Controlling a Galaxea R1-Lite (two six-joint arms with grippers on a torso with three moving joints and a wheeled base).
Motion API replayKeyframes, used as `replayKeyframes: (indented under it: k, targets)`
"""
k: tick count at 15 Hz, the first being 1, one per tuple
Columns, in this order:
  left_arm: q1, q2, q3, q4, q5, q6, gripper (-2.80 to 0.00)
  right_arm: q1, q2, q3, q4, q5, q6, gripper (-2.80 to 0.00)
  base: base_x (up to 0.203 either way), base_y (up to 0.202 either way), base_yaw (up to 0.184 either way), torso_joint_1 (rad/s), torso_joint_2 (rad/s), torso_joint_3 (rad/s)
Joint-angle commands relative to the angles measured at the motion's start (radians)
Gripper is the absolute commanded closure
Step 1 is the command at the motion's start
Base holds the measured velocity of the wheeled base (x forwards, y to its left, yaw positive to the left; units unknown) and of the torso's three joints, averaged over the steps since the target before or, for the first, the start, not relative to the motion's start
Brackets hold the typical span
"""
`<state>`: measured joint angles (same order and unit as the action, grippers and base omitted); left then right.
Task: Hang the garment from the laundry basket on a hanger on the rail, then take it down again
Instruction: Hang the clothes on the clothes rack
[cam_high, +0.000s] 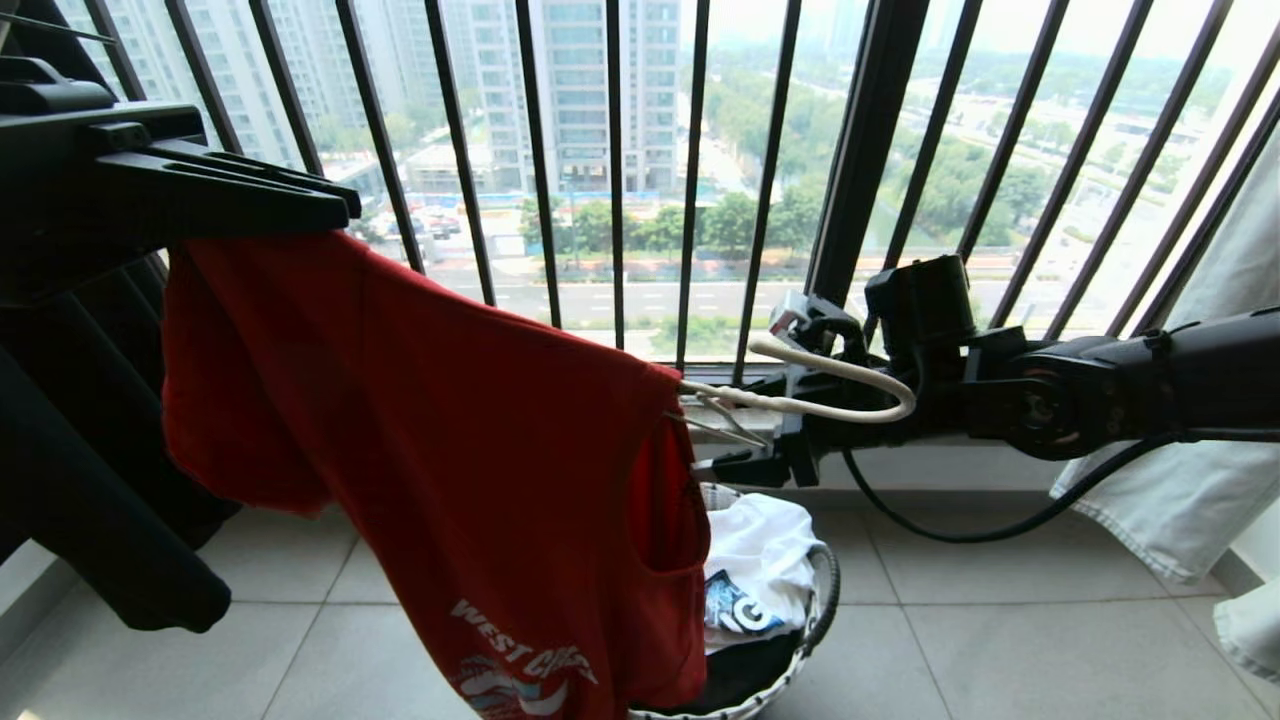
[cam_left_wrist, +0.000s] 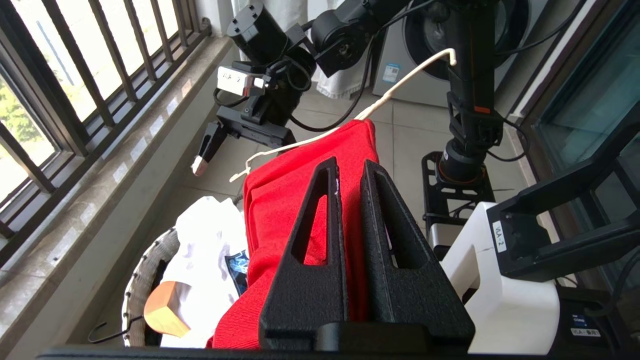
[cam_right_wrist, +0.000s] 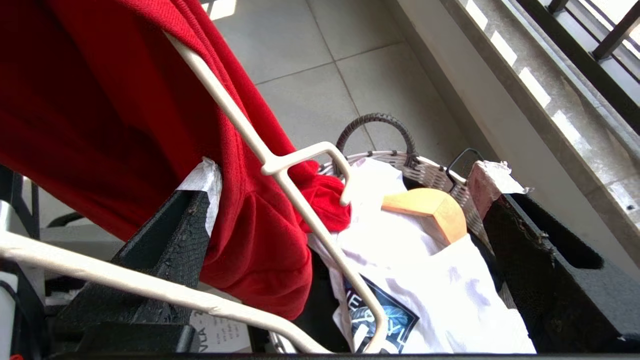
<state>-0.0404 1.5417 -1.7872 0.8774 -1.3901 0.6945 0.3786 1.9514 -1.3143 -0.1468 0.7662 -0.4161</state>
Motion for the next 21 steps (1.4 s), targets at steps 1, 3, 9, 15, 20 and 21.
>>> replayKeyframes:
  k: [1,3,9,15,20,21]
  targets:
    - [0.001,0.000,0.002,0.005,-0.007,0.003,0.00,0.003,0.018,0.001,-0.015,-0.004,-0.003,-2.80,0.000,0.000,0.000,0.000,0.00,0.000]
    - [0.001,0.000,0.006,0.005,-0.007,0.003,0.00,0.003,0.014,0.007,-0.031,-0.005,-0.001,0.00,0.000,0.000,0.000,0.000,0.00,0.000]
    - [0.001,0.001,0.022,0.006,-0.006,0.005,0.00,0.011,-0.063,0.030,0.037,-0.007,0.001,0.00,0.000,0.000,0.000,0.000,0.00,0.000]
    - [0.001,-0.003,0.037,0.006,-0.004,0.013,0.00,0.012,-0.098,0.050,0.048,-0.010,0.000,0.00,0.000,0.000,0.000,0.000,0.00,0.000]
    - [0.001,0.004,0.049,0.005,-0.001,0.020,0.00,0.044,-0.125,0.074,0.059,-0.011,0.000,0.00,0.000,0.000,0.000,0.000,0.00,0.000]
    - [-0.001,0.008,0.051,0.005,0.000,0.026,0.00,0.048,-0.127,0.081,0.059,-0.011,0.000,0.00,0.000,0.000,0.000,0.000,0.00,0.000]
